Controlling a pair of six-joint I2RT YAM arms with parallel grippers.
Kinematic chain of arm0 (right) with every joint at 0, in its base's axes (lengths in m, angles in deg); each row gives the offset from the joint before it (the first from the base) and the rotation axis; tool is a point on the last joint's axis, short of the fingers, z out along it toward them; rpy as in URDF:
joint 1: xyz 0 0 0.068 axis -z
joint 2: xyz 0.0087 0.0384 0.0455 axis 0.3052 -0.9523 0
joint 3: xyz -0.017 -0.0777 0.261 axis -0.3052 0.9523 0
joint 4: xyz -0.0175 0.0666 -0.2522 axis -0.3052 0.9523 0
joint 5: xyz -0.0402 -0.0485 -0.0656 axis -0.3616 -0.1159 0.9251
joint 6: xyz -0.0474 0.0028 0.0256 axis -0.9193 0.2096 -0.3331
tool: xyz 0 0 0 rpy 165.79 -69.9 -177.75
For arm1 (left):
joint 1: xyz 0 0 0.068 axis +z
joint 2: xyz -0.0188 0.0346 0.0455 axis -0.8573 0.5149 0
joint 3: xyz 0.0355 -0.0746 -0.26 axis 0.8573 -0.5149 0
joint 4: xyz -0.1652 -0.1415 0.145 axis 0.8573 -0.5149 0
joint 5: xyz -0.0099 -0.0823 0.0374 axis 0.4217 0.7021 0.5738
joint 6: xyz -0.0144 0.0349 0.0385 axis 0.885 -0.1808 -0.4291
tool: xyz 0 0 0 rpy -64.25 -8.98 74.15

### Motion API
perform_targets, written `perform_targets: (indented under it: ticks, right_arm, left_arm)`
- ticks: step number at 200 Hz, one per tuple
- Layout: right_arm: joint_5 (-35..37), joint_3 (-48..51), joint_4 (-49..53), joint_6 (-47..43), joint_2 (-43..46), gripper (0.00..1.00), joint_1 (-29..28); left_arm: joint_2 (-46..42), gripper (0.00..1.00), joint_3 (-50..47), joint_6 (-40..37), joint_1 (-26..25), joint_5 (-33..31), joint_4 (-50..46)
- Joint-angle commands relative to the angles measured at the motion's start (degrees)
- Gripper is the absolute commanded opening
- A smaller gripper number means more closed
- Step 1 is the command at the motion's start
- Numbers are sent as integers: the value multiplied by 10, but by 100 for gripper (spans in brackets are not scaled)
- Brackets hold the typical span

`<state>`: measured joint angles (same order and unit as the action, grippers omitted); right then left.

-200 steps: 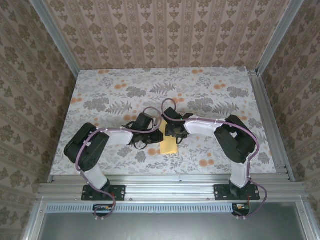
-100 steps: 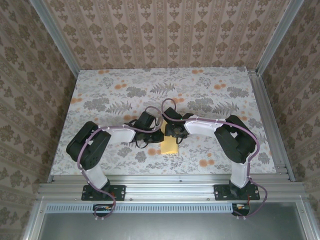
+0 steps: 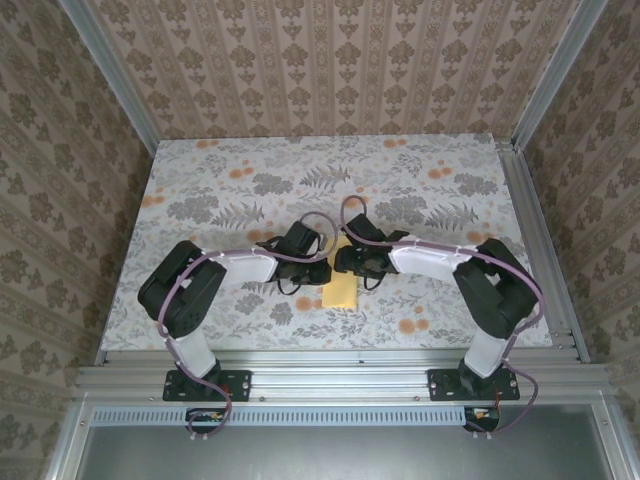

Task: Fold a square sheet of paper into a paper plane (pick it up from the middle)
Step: Fold the square sheet of paper in half at the center of the table.

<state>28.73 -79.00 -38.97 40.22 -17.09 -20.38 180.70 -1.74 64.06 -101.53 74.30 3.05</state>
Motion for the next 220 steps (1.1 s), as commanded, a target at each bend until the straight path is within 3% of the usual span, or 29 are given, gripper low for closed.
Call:
perform_targets:
  ticks: [1, 24, 46, 97, 220]
  right_arm:
    - [-60, 32, -53, -2, 60, 63, 13]
    - [-79, 51, -69, 2, 90, 58, 21]
    - [-120, 74, -115, 21, 96, 45, 33]
    - [-166, 78, -180, 42, 32, 27, 47]
    - [-148, 90, -158, -10, -19, 20, 62]
  left_arm:
    - [60, 14, -27, -19, -13, -46, -70]
    - [62, 14, -20, -21, -15, -47, -76]
    - [62, 14, -16, -22, -18, -47, -77]
    - [58, 14, -9, -18, -24, -46, -76]
    - [22, 19, 6, -5, -26, -28, -73]
